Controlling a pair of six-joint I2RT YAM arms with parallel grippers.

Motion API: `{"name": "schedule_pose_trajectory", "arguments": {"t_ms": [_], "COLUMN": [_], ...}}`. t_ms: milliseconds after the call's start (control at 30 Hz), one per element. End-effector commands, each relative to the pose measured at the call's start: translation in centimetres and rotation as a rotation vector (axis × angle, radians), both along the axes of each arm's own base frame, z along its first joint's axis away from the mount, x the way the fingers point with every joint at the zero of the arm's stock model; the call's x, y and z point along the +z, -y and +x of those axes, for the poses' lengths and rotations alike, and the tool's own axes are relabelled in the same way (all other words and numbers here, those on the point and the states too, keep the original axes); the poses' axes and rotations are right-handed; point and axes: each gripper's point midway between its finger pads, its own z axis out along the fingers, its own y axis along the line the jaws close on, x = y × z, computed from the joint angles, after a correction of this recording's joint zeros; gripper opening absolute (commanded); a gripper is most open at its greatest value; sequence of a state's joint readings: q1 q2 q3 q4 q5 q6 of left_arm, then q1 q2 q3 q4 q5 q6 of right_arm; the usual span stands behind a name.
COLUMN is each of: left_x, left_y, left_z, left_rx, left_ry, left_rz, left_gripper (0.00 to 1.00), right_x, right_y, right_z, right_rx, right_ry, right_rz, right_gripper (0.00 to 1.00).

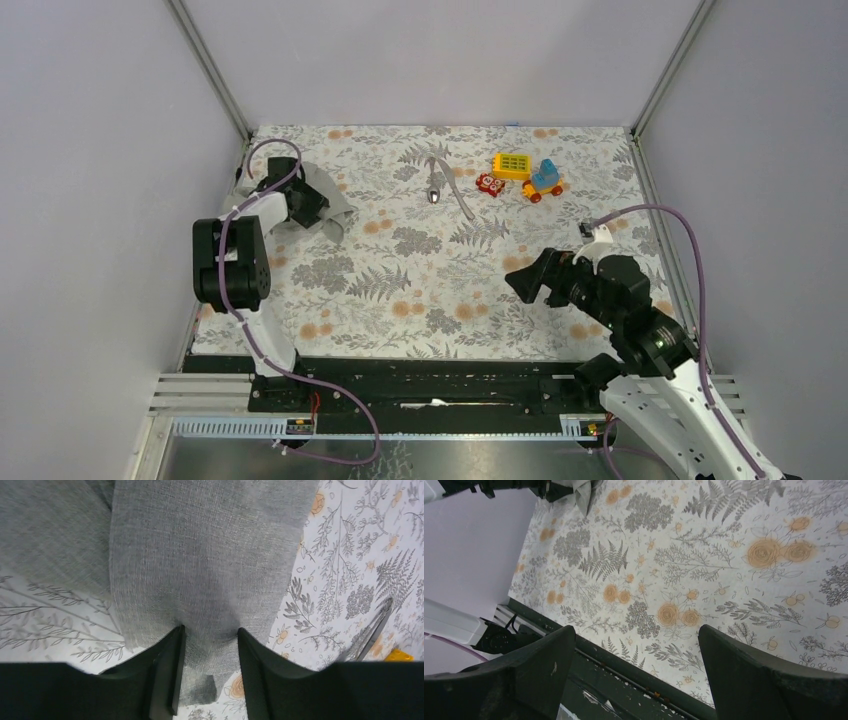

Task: Fold the napkin into a case and place the utensils inside
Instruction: Move the crumpled napkin to the center of the board.

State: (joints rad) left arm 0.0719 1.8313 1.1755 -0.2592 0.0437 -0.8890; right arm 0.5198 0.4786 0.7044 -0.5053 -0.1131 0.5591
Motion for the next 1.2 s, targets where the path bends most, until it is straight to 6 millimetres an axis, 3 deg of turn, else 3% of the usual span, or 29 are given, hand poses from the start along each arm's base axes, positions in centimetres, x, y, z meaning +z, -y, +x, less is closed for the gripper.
{"name": "schedule_pose_trajectory", "arguments": {"t_ms": [0, 67, 133, 200, 267, 433, 467, 667, 733, 800, 867, 967, 1067, 1167], "left_x": [-0.3, -0.5, 0.8, 2.0, 3.4, 5.8, 6.3, 6.3, 6.6, 7.1, 8.7, 11.7, 14.1, 13.9], "left_y": [1.7, 2.7, 3.8, 5.4, 7.6, 16.1, 18.8, 27.3, 30.0, 32.0, 32.3, 31.1, 29.0, 26.8], "left_z": [1.1, 0.0, -1.0, -2.4, -4.4, -11.7, -13.9, -23.0, -25.0, -26.2, -26.4, -26.1, -26.0, -26.3], "left_rx": [-0.085, -0.095, -0.124, -0.171, -0.245, -0.496, -0.573, -0.775, -0.872, -0.956, -0.990, -0.991, -0.976, -0.959], "left_ry": [0.015, 0.001, 0.028, 0.056, 0.078, 0.115, 0.131, 0.143, 0.141, 0.147, 0.200, 0.299, 0.370, 0.363], "left_rz": [-0.050, -0.108, -0.146, -0.181, -0.220, -0.135, -0.108, -0.064, -0.068, -0.067, -0.042, -0.010, 0.045, 0.102], "left_gripper": [0.41, 0.27, 0.12, 0.04, 0.02, 0.00, 0.00, 0.02, 0.14, 0.35, 0.57, 0.79, 0.89, 0.93], "right_x": [-1.8, -2.8, -3.7, -4.6, -5.2, -6.8, -7.0, -8.6, -8.4, -8.1, -8.1, -9.2, -11.3, -12.8], "right_y": [-1.8, -3.1, -4.3, -4.8, -5.1, -6.4, -6.7, -6.2, -5.8, -5.5, -5.3, -5.0, -5.3, -6.4], "right_z": [0.2, -0.1, -0.3, -0.1, 0.3, 1.1, 1.2, 2.0, 2.2, 2.2, 2.2, 1.8, 0.7, -1.0], "right_rx": [0.080, 0.160, 0.226, 0.243, 0.247, 0.260, 0.262, 0.235, 0.223, 0.219, 0.209, 0.197, 0.192, 0.199], "right_ry": [-0.067, -0.119, -0.175, -0.210, -0.217, -0.230, -0.230, -0.232, -0.220, -0.207, -0.204, -0.251, -0.344, -0.372], "right_rz": [0.000, 0.002, 0.007, -0.009, -0.031, -0.042, -0.046, -0.135, -0.156, -0.164, -0.171, -0.192, -0.224, -0.308], "right_gripper": [1.00, 1.00, 1.00, 1.00, 1.00, 1.00, 1.00, 1.00, 1.00, 1.00, 1.00, 0.98, 0.93, 0.92]}}
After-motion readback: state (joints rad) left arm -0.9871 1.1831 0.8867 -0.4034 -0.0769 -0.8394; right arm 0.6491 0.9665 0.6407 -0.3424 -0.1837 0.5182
